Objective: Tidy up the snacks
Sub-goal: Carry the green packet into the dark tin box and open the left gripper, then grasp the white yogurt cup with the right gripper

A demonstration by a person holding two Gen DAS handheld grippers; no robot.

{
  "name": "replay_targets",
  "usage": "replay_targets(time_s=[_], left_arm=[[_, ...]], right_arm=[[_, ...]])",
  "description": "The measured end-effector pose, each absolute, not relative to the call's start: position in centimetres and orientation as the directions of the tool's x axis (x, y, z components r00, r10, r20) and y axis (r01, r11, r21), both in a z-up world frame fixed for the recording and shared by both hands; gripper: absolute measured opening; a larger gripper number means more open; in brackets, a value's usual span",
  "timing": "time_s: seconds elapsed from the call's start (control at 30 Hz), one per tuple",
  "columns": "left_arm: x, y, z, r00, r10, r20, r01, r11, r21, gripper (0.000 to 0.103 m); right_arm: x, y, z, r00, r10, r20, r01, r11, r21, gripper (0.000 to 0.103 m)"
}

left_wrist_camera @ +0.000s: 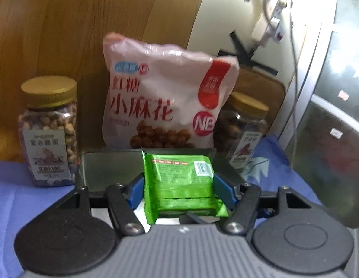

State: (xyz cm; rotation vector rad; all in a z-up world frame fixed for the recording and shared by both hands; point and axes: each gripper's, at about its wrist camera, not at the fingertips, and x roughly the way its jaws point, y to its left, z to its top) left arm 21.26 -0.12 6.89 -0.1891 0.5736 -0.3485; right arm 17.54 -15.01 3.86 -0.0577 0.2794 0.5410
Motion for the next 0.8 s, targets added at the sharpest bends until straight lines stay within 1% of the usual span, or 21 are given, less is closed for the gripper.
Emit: replay_targets(time_s=[0.07, 0.17, 0.23, 0.3, 0.4, 0.47, 0.5, 0.63, 0.73, 0.8], left_arm=[[21.7, -0.4, 6.4, 0.779, -0.356, -0.516, 0.254, 0.932, -0.26, 0.064], [21.3, -0.4, 6.3, 0.777, -0.357, -0.519, 0.249, 0.931, -0.269, 0.064], [20.4, 0.1, 6.9, 0.784, -0.367, -0.502, 0.249, 0.925, -0.287, 0.065], [18.8, 1.1, 7.8, 0.797, -0.382, -0.468, 0.254, 0.915, -0.314, 0.07], [15.8, 2.5, 8.5, 0.799, -0.413, -0.436, 0.274, 0.897, -0.347, 0.07], [13.8, 3.0, 8.2, 0.793, -0.43, -0.431, 0.285, 0.888, -0.36, 0.07], [12.9, 3.1, 7.9, 0.787, -0.437, -0.436, 0.288, 0.885, -0.366, 0.07], [10.6, 2.4, 6.6, 0.756, -0.464, -0.462, 0.304, 0.874, -0.38, 0.07], [9.4, 1.3, 5.9, 0.735, -0.483, -0.476, 0.328, 0.868, -0.374, 0.07], [8.8, 0.6, 5.5, 0.717, -0.501, -0.484, 0.345, 0.859, -0.378, 0.07]], right_arm=[[17.6, -15.3, 3.5, 0.814, 0.51, -0.277, -0.521, 0.853, 0.04, 0.059], [17.0, -15.9, 3.9, 0.814, 0.517, -0.263, -0.525, 0.85, 0.046, 0.059], [16.7, -17.0, 4.4, 0.815, 0.526, -0.245, -0.524, 0.848, 0.076, 0.058], [16.3, -18.5, 4.8, 0.818, 0.528, -0.229, -0.516, 0.849, 0.113, 0.057], [15.2, -21.4, 4.9, 0.838, 0.5, -0.22, -0.468, 0.865, 0.181, 0.057], [14.3, -23.7, 4.5, 0.846, 0.48, -0.234, -0.43, 0.872, 0.236, 0.056], [13.8, -24.8, 4.1, 0.847, 0.47, -0.248, -0.409, 0.874, 0.261, 0.054], [11.5, -27.3, 2.0, 0.826, 0.461, -0.324, -0.35, 0.871, 0.345, 0.054], [10.3, -28.1, 0.8, 0.834, 0.415, -0.363, -0.293, 0.892, 0.345, 0.053], [9.9, -28.8, 0.4, 0.826, 0.409, -0.389, -0.26, 0.887, 0.38, 0.053]])
